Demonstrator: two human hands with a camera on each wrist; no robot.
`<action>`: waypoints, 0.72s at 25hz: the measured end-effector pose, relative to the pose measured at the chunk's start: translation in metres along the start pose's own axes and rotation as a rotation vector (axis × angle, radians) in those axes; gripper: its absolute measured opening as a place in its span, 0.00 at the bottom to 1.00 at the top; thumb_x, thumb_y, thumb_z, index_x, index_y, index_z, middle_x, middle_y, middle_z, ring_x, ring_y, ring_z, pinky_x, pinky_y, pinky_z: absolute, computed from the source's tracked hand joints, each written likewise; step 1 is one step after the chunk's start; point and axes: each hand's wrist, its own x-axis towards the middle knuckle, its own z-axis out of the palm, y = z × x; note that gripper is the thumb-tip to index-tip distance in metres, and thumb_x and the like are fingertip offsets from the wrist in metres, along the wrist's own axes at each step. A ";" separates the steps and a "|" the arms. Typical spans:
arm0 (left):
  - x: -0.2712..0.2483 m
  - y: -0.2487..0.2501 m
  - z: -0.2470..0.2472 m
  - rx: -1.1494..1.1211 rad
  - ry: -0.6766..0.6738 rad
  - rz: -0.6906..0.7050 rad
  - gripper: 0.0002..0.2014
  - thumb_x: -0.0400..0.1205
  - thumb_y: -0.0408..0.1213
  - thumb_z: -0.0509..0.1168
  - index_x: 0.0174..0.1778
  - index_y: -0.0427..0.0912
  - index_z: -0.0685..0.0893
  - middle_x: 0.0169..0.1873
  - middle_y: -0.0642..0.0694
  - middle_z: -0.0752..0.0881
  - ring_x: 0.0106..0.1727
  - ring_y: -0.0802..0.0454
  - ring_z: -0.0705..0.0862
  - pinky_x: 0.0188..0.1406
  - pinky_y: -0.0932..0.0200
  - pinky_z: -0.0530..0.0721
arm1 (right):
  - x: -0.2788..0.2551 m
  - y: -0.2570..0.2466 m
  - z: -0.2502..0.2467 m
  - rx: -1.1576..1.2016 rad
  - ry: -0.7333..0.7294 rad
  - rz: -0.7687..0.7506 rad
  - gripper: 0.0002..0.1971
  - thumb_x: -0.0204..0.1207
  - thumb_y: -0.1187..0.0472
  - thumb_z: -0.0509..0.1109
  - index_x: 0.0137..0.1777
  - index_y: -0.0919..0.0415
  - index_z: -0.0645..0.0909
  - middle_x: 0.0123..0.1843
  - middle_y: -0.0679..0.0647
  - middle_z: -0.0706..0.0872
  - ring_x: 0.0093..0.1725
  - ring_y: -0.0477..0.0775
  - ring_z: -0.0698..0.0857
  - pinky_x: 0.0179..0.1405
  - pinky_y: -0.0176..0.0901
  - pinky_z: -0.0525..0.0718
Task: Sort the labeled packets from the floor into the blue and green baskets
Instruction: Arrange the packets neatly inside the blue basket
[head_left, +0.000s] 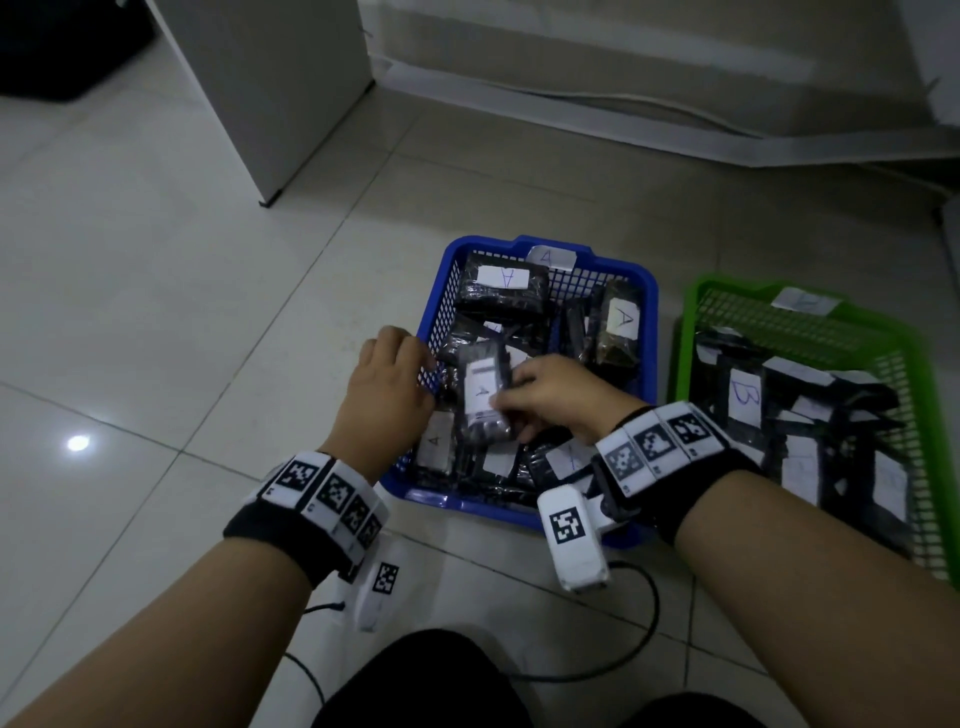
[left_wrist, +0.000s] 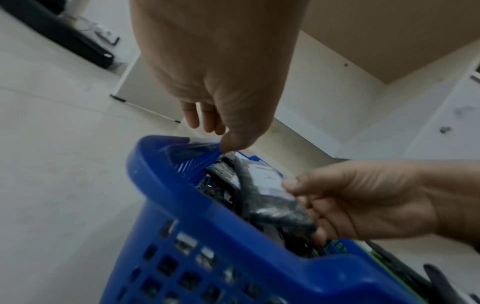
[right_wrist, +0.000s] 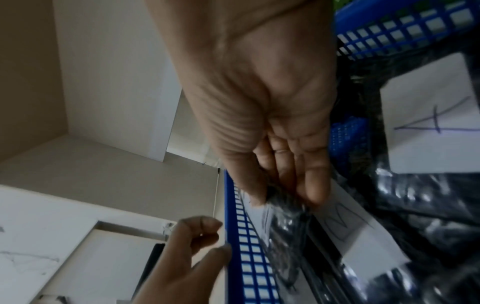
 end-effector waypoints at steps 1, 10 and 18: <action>-0.003 0.001 0.000 -0.052 -0.017 -0.002 0.17 0.71 0.35 0.62 0.56 0.38 0.79 0.57 0.39 0.78 0.54 0.40 0.76 0.54 0.50 0.76 | -0.001 0.001 0.009 0.037 -0.052 0.026 0.03 0.75 0.70 0.72 0.43 0.68 0.81 0.39 0.64 0.88 0.35 0.62 0.88 0.31 0.46 0.89; -0.029 0.009 -0.001 0.292 -0.456 0.060 0.36 0.78 0.60 0.62 0.81 0.61 0.57 0.82 0.58 0.57 0.84 0.50 0.42 0.74 0.26 0.36 | -0.012 0.010 -0.007 -0.754 0.127 -0.063 0.06 0.72 0.60 0.76 0.48 0.56 0.87 0.51 0.53 0.89 0.58 0.54 0.84 0.57 0.47 0.83; -0.010 0.067 0.002 0.164 -0.634 0.342 0.16 0.76 0.49 0.69 0.60 0.56 0.84 0.56 0.53 0.83 0.60 0.51 0.77 0.59 0.55 0.71 | -0.037 0.047 -0.029 -1.050 0.081 -0.055 0.16 0.74 0.61 0.73 0.62 0.57 0.83 0.61 0.58 0.75 0.61 0.61 0.77 0.52 0.44 0.73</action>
